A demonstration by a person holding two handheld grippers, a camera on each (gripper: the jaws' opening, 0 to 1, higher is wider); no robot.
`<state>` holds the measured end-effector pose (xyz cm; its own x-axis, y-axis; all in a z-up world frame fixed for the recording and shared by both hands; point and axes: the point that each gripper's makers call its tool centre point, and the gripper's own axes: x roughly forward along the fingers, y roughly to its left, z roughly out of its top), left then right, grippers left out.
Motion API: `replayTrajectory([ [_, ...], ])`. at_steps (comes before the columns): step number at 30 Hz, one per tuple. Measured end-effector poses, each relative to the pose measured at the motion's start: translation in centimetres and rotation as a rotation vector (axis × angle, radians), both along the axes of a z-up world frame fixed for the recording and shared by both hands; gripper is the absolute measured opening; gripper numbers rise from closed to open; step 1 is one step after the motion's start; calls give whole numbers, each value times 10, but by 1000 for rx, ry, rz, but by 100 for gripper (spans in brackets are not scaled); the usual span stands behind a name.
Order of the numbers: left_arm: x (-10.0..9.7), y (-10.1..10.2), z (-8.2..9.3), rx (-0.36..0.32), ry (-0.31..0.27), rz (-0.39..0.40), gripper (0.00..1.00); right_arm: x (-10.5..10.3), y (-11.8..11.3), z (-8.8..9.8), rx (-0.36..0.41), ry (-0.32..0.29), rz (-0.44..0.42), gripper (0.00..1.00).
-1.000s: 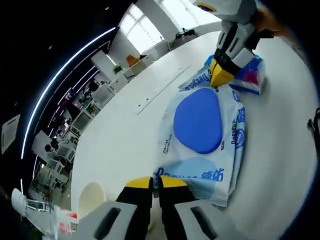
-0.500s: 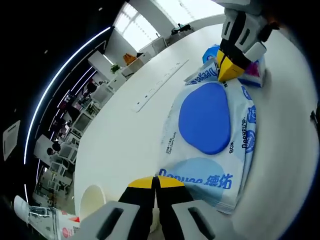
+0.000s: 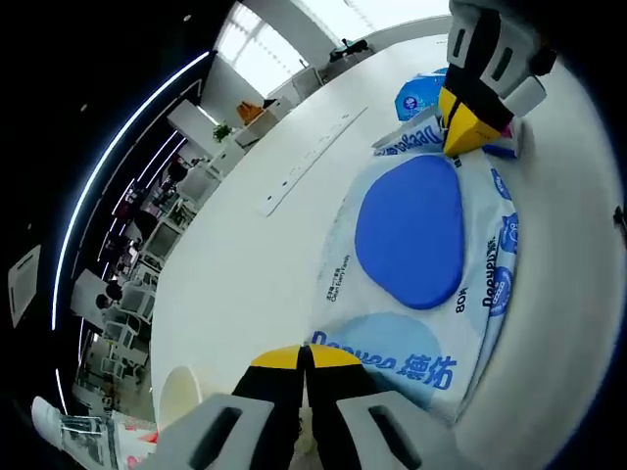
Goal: Arrange the tabletop items into an orderly group along one side of the table until the central work area is clear of visible clutter.
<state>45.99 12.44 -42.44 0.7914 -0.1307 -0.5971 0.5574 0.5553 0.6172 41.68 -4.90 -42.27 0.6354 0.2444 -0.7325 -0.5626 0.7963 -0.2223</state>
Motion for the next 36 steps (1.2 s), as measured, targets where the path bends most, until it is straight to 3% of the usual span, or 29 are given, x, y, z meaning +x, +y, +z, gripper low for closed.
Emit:
replayTrajectory([
  [8, 1, -2, 0, 12, 1, -9, 0, -7, 1, -1, 7, 20, -43, 0],
  [16, 3, -2, -1, 48, -8, -17, 0, -10, 2, -7, -4, -20, -82, 0],
  [36, 1, -10, -1, 90, -40, -50, 0, -20, 1, -13, 91, -50, -192, 0],
])
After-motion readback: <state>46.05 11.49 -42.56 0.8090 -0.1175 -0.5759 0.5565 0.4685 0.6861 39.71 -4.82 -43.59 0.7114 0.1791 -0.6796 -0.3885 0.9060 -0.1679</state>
